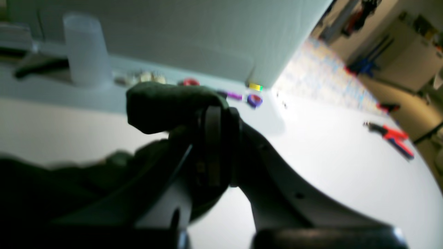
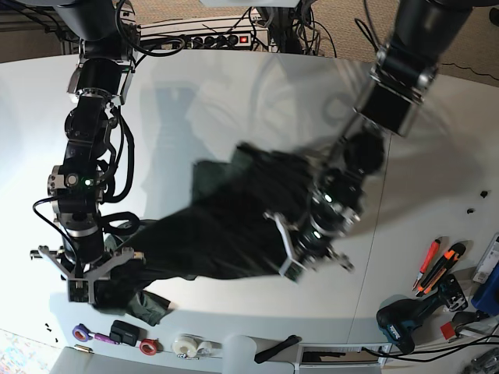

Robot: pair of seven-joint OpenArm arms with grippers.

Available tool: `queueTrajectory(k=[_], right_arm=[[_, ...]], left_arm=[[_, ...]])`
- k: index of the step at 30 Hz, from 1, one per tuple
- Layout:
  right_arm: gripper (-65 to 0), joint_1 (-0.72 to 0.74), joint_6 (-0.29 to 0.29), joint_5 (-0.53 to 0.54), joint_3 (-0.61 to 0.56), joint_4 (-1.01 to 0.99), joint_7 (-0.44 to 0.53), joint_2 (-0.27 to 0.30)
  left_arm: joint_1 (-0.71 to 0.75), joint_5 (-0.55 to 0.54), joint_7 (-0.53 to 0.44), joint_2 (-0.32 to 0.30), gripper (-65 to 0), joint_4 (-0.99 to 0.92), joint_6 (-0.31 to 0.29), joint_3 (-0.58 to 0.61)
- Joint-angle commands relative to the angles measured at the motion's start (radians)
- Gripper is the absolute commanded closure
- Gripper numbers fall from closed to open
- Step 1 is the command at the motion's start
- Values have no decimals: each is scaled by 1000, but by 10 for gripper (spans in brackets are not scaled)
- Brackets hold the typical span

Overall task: Layout the t-shirt on the table in an organized manner, then fold the t-shirt properly
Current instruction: 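Pull the shirt apart, left gripper dragging fabric away from right gripper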

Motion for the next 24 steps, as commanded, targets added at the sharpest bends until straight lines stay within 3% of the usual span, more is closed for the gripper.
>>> queueTrajectory(k=[1,4,8,13,16,20,22,24], right_arm=[[0,13,-5,-12,6,18,18,11],[0,-27,-5,-3,5,18,18,11],[0,-62,-5,26,6,18,19,11],[0,-65,-5,26,6,18,29,11],[0,-68,-5,25,6,18,-8,11],[0,-119,-5,25,6,18,-75,11],[0,-166,6,25,6,18,-78,11],[0,-208,37,25,6,18,-93,11]], left_arm=[[-48,3,-18,-12,0,18,12,-5],[-98,-14,-22,-50,0,18,11,-5],[-164,-122,-21,-98,0,18,7,-5],[-236,-216,-10,-124,0,23,-114,-5],[-256,-320,127,-124,0,47,-185,-5],[-215,-471,444,-123,0,104,-338,-5],[-179,-558,587,-124,0,124,-380,-5],[-135,-621,650,-124,0,135,-409,-5]])
